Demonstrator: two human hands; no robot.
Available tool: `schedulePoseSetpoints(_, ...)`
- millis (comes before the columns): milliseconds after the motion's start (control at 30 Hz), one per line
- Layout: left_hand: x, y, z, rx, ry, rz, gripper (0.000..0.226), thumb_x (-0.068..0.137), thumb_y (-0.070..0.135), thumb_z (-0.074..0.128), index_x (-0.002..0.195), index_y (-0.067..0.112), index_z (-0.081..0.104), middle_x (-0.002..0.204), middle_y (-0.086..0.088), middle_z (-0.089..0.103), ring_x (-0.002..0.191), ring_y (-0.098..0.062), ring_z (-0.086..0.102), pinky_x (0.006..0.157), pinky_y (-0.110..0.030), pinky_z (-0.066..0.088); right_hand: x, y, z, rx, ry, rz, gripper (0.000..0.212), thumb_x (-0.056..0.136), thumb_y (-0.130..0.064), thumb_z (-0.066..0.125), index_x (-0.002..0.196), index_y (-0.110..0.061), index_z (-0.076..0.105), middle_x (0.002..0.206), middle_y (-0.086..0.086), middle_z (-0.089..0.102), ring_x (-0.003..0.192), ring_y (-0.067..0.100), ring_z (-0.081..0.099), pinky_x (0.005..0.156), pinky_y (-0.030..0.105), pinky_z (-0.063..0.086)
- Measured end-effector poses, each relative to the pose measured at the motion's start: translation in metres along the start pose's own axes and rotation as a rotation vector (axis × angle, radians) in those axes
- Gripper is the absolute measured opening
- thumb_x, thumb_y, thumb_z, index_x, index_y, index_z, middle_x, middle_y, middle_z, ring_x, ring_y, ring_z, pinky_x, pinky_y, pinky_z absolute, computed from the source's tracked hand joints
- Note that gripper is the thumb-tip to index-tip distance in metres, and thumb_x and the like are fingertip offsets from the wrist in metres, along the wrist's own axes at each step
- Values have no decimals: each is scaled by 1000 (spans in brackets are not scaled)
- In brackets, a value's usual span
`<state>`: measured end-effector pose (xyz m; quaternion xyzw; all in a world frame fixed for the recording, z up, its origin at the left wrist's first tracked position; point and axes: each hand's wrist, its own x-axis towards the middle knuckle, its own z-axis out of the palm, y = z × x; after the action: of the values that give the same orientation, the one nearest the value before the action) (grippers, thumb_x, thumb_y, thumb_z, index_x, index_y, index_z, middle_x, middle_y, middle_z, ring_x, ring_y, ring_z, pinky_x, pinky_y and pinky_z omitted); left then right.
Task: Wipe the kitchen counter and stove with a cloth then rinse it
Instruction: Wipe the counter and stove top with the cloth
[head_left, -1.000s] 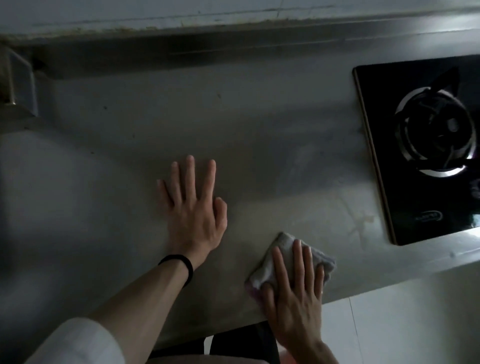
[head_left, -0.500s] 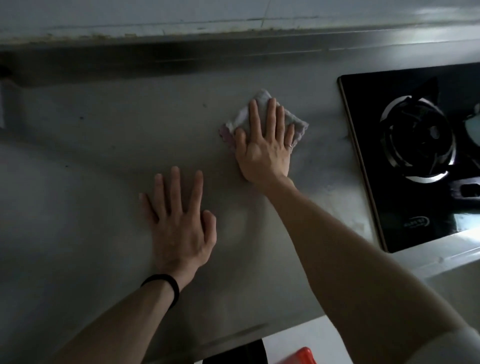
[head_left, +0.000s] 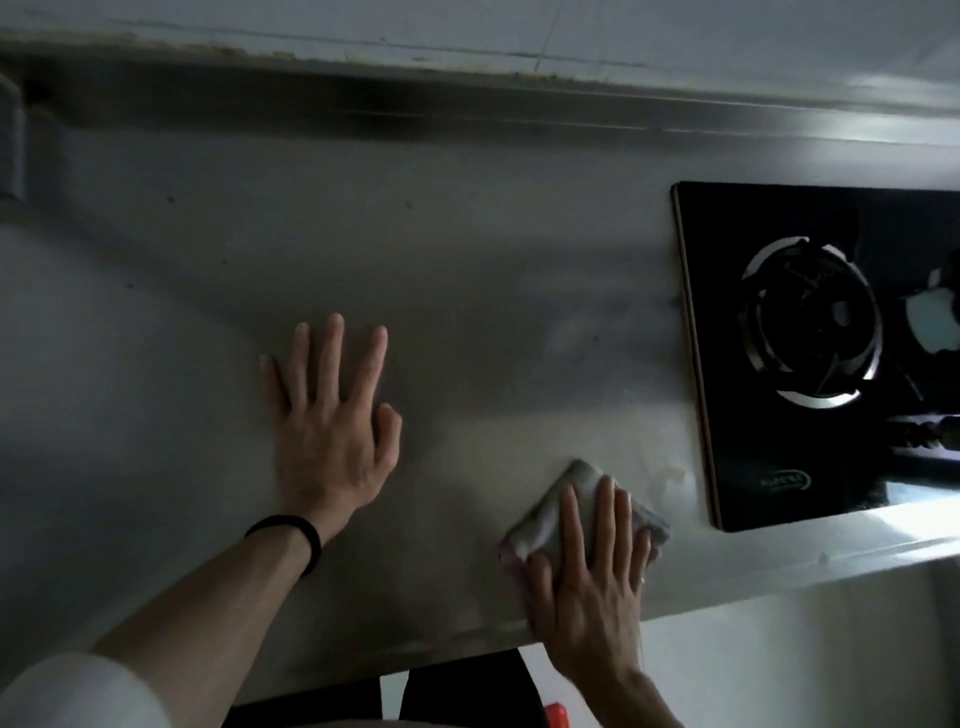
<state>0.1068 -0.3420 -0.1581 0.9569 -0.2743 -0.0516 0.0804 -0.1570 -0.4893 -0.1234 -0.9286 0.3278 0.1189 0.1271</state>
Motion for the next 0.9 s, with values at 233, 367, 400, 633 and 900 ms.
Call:
schedulePoseSetpoints(233, 0, 3, -3, 31, 22, -30, 74, 94, 39, 40, 166, 33, 24, 174, -12, 18, 159, -43, 15, 127, -63, 9, 205, -6, -48, 35, 139, -92, 71, 101, -54, 40, 165, -29, 24, 175, 11, 10, 161, 32, 6, 127, 59, 9)
schedulePoseSetpoints(367, -1, 4, -4, 53, -3, -7, 74, 94, 40, 38, 165, 29, 23, 173, -16, 17, 157, -45, 16, 124, -69, 12, 239, -4, -54, 66, 127, -78, 69, 102, -56, 35, 166, -33, 18, 175, 8, 5, 162, 28, 1, 128, 58, 4)
schedulePoseSetpoints(400, 1, 6, -5, 46, -9, -18, 74, 93, 39, 38, 165, 29, 24, 172, -16, 18, 156, -46, 17, 123, -70, 13, 229, -2, -52, 65, 144, -80, 69, 103, -55, 35, 166, -32, 19, 175, 8, 6, 162, 28, 2, 128, 57, 5)
schedulePoseSetpoints(633, 22, 69, -13, -139, 35, -152, 79, 88, 39, 43, 164, 34, 23, 171, -13, 21, 153, -42, 24, 122, -69, 8, 46, 61, -17, 70, 107, -113, 66, 105, -58, 29, 165, -30, 24, 175, 11, 9, 162, 31, 6, 126, 62, 12)
schedulePoseSetpoints(900, 39, 121, 4, -138, -32, -107, 72, 94, 38, 43, 164, 37, 27, 174, -12, 18, 156, -48, 16, 123, -72, 8, -19, 107, -16, 15, 131, -70, 59, 95, -46, 45, 147, -20, 58, 162, 21, 39, 148, 42, 39, 115, 59, 32)
